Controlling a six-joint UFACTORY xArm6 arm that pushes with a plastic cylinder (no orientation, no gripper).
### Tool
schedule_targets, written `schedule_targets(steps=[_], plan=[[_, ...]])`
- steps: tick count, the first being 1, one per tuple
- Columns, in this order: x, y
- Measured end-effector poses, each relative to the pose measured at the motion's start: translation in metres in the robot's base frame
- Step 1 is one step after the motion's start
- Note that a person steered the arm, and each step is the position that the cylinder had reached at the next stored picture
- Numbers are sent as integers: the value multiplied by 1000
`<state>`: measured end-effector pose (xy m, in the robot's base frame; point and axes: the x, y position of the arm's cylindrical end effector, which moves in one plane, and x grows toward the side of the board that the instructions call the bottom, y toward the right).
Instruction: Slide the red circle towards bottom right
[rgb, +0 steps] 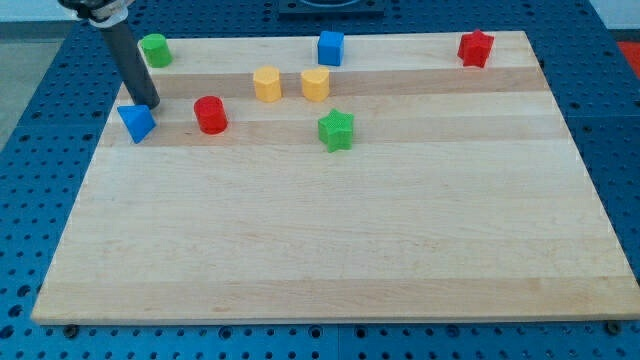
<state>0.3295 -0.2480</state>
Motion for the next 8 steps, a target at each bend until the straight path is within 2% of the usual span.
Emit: schedule_targets(steps=[1,3,7,8], plan=[[0,13],[36,45],[23,171],[23,149]])
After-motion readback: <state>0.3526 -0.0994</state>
